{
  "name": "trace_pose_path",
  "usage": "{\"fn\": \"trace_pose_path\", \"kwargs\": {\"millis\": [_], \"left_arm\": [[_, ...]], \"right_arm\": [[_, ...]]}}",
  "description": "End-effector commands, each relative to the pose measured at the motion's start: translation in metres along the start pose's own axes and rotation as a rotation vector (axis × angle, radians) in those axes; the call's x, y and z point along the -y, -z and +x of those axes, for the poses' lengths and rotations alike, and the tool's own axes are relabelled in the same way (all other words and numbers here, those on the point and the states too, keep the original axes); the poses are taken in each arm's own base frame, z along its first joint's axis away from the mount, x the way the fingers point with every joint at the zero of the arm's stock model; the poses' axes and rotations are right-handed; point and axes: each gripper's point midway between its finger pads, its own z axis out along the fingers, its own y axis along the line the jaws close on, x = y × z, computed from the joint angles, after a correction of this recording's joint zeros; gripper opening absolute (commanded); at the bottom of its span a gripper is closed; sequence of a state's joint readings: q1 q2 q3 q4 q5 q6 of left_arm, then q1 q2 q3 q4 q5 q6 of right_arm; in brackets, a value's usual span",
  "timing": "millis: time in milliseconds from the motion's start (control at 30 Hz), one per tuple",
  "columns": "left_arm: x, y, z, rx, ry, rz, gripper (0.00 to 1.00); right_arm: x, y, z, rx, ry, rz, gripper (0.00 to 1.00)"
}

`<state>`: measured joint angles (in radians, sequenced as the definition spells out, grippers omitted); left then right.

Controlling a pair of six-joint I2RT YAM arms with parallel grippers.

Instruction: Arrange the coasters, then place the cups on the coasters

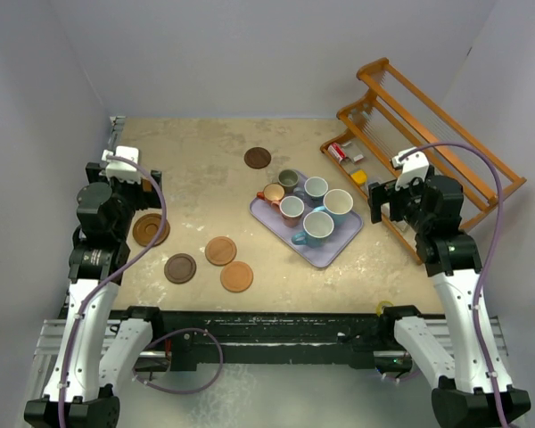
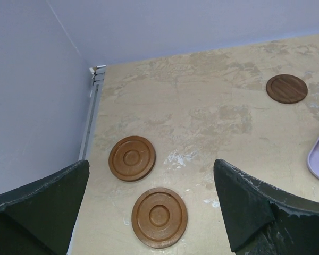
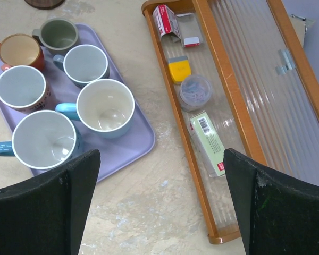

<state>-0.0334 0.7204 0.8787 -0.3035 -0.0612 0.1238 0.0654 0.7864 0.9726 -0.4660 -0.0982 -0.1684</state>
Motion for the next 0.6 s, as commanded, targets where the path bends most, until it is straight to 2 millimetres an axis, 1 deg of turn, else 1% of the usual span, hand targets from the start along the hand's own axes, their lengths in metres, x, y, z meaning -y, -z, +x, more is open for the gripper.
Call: {"fn": "trace_pose_path", "kwargs": {"millis": [0,133,300,500,567], "left_arm": [[-0.016,-0.012,-0.009,0.006,0.007,-0.085,0.96],[-0.02,-0.026,0.011,-0.085,-0.007,-0.117,0.96],[-0.022,-0.037,0.035,-0.161,-0.022,-0.138,0.96],[-0.027,-0.056,0.074,-0.288,-0.045,-0.132,0.96],[-0.032,-0.064,0.087,-0.335,-0.031,-0.123,0.97]], "right_arm": [[0.001,0.001,-0.025,0.054,0.031,-0.014,1.0],[-0.001,-0.006,-0.023,0.029,0.031,-0.035,1.0],[-0.007,-0.011,-0.019,0.024,0.038,-0.066,1.0],[-0.015,-0.012,-0.017,0.033,0.044,-0.107,1.0],[-0.016,-0.013,-0.016,0.031,0.042,-0.116,1.0]]}}
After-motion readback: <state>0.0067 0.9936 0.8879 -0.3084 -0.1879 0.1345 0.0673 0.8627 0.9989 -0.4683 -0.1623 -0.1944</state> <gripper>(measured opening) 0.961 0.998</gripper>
